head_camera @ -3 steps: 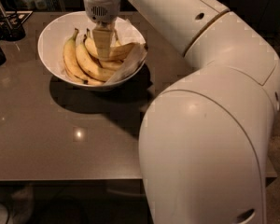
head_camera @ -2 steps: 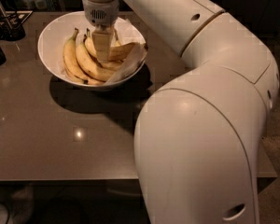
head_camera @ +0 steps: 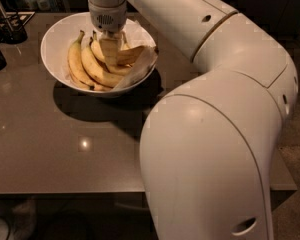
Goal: Pick banana from white bowl
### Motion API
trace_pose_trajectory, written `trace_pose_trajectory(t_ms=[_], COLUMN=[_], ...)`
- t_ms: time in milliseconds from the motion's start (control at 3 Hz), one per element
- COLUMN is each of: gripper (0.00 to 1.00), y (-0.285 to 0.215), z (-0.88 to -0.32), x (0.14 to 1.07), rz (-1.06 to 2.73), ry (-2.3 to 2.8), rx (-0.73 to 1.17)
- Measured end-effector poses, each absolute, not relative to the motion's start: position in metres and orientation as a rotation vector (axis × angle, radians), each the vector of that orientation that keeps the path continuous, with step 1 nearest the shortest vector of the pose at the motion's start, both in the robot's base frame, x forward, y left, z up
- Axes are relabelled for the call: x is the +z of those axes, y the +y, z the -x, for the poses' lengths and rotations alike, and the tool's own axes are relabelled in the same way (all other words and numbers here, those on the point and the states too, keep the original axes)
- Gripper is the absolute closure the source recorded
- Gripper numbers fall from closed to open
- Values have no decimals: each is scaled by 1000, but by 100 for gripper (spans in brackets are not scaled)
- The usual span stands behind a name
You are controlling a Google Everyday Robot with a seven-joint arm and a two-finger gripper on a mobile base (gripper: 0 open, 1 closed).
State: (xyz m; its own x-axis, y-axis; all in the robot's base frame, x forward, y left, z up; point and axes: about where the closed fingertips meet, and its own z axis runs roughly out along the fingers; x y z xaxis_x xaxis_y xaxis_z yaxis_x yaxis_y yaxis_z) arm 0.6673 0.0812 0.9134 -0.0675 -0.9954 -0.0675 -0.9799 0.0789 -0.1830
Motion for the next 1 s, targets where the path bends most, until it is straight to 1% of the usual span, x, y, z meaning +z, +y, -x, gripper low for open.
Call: trace_pose_trajectory(t_ms=[333, 667, 1000], gripper=[100, 100, 100], y=[79, 84, 82], z=[-666, -672, -666], x=[912, 914, 930], rz=[2016, 1997, 1968], ry=[2183, 2140, 2086], rx=[-140, -136, -131])
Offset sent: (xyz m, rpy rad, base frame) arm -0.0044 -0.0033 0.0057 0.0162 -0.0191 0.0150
